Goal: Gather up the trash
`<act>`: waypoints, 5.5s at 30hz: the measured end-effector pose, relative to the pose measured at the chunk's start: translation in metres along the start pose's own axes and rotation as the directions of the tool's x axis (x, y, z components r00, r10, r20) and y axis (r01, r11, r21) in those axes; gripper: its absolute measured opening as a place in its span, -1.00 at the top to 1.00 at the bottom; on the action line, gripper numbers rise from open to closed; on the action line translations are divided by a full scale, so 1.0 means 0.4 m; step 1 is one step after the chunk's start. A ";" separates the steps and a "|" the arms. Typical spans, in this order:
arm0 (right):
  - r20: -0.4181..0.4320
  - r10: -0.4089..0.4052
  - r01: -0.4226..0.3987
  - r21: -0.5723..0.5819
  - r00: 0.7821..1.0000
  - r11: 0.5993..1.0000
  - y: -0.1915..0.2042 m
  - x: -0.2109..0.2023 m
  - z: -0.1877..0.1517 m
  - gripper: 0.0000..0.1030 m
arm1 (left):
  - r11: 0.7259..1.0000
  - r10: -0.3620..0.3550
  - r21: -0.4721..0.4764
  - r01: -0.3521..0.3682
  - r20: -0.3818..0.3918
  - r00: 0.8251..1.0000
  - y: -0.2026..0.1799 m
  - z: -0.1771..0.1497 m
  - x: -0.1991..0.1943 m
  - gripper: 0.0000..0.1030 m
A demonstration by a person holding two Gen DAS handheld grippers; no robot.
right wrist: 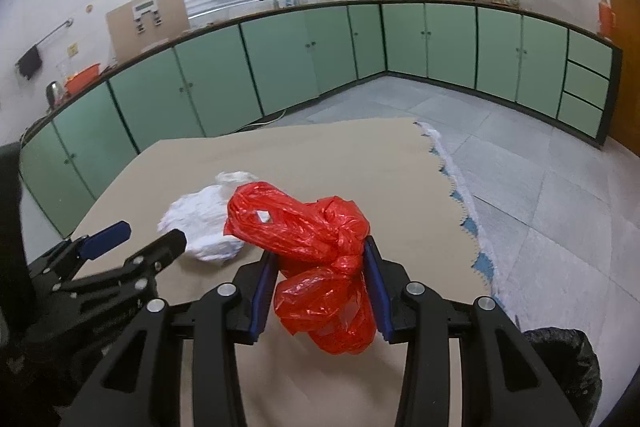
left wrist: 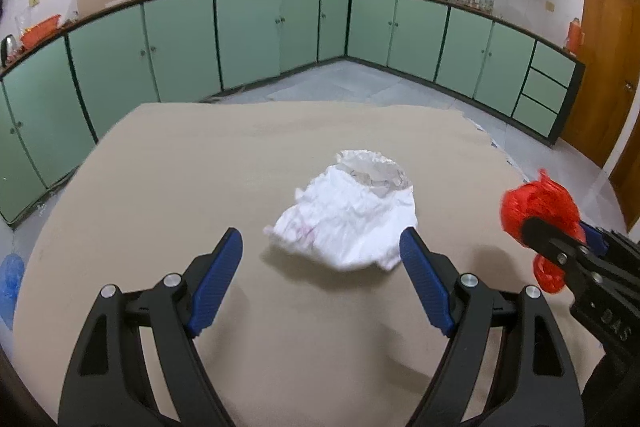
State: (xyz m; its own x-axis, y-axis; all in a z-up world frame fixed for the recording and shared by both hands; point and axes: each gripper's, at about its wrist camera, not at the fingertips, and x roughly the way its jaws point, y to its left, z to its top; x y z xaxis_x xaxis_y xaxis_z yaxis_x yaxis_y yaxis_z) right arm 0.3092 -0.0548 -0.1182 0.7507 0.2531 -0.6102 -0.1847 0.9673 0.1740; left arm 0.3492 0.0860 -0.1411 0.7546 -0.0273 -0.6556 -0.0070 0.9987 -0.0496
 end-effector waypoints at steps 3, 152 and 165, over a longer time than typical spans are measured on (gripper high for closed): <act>-0.009 -0.010 0.010 0.015 1.000 1.000 -0.021 0.011 -0.001 0.20 | 1.000 0.006 0.015 -0.005 -0.029 1.000 -0.011 0.016 0.036 -0.52; 0.099 -0.269 0.237 0.257 0.958 0.937 -0.417 -0.705 -0.224 -0.88 | 0.872 -0.417 0.303 0.385 0.047 0.908 -0.559 -0.214 -0.449 -0.69; 0.177 -0.215 0.181 0.191 0.960 0.965 -0.287 -0.818 -0.205 -0.88 | 0.895 -0.396 0.274 0.351 0.127 0.910 -0.442 -0.196 -0.598 -0.81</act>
State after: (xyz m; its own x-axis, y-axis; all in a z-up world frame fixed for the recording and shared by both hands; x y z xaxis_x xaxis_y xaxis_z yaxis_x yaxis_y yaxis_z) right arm 0.0328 -0.2472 -0.0018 0.8730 0.0317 -0.4866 0.0788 0.9756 0.2048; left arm 0.1183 -0.0875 -0.0346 0.7723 -0.4147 -0.4813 0.4386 0.8961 -0.0681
